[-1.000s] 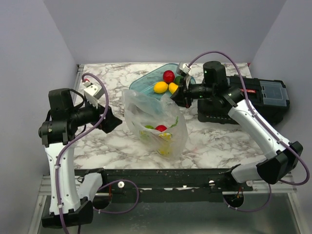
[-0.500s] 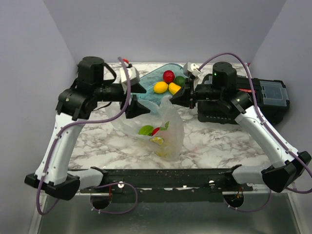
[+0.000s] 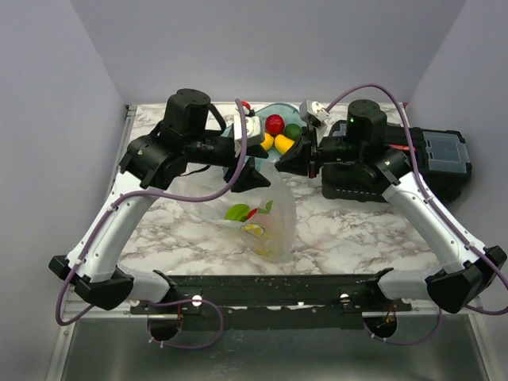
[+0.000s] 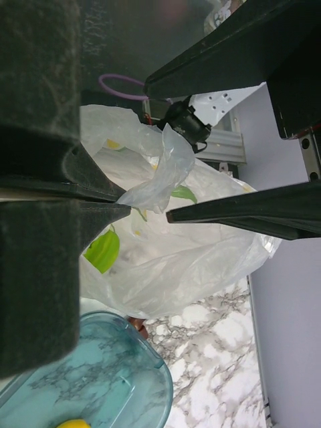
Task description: Place the fake fruits into the plastic bag and tie a complex knot
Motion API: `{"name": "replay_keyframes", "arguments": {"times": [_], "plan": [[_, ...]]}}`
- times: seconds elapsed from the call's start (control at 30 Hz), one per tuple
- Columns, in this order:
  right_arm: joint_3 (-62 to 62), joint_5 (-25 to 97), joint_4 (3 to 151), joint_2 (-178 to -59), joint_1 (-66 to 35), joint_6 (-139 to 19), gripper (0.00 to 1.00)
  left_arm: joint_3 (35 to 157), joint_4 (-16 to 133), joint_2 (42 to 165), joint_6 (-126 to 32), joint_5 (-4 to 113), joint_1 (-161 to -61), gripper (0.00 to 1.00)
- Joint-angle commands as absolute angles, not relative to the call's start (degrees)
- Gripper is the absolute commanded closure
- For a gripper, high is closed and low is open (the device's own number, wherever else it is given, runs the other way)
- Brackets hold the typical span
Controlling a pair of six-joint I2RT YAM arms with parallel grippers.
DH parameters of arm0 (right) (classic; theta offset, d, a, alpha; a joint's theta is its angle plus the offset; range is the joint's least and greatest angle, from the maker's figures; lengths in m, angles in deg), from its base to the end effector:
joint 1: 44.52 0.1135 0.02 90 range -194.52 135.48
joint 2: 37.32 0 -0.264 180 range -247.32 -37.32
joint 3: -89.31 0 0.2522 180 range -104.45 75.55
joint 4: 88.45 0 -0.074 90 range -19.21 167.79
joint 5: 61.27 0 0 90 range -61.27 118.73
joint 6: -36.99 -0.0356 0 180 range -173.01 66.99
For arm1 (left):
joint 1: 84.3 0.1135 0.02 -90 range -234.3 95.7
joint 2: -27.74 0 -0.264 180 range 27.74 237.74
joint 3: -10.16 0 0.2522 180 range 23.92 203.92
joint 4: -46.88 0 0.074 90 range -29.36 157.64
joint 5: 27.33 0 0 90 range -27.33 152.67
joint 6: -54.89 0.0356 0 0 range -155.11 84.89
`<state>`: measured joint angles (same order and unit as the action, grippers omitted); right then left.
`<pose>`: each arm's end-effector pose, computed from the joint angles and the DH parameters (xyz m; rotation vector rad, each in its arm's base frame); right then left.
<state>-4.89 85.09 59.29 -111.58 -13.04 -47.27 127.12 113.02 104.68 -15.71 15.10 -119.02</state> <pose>0.2208 0.1699 0.4336 -1.2319 1.3708 1.1874 0.1835 -0.1591 0.4897 1.3529 1.4804 -1.0054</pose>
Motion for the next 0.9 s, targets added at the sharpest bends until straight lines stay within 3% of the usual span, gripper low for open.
{"name": "replay_keyframes", "arguments": {"times": [0.0, 0.07, 0.17, 0.23, 0.3, 0.43, 0.53, 0.7, 0.87], "plan": [[-4.18, 88.23, 60.52, -111.68, -12.37, -48.79, 0.98, 128.74, 112.45, 105.38, -13.63, 18.57, -120.41, 0.33], [-4.0, 88.33, 60.48, -111.51, -12.19, -48.79, 0.97, 128.94, 112.4, 105.65, -14.02, 18.55, -120.42, 0.43], [-3.97, 88.35, 60.39, -111.41, -12.18, -49.05, 0.93, 129.2, 112.9, 105.96, -14.26, 18.65, -120.34, 0.69], [-4.32, 87.08, 58.71, -111.7, -12.17, -48.49, 0.78, 129.09, 113.27, 105.8, -14.28, 18.0, -119.88, 0.87], [-6.04, 84.33, 53.14, -112.55, -12.18, -45.75, 0.61, 128.22, 113.05, 104.99, -14.82, 16.64, -118.89, 0.99], [-10.85, 72.93, 41.2, -113.33, -12.42, -40.67, 0.34, 125.71, 112.71, 103.72, -16.48, 12.73, -116.5, 1.0], [-11.61, 67.64, 40.23, -110.81, -12.73, -40.78, 0.14, 124.2, 112.13, 103.75, -17.18, 12.59, -115.81, 1.0], [-9.0, 73.28, 48.45, -106.95, -12.71, -52.65, 0.0, 124.78, 109.16, 105.08, -20.96, 14.67, -115.32, 1.0], [-0.25, 65.61, 64.66, -105.79, -10.83, -63.48, 0.0, 127.66, 108.89, 107.0, -24.19, 14.74, -115.26, 1.0]]}}
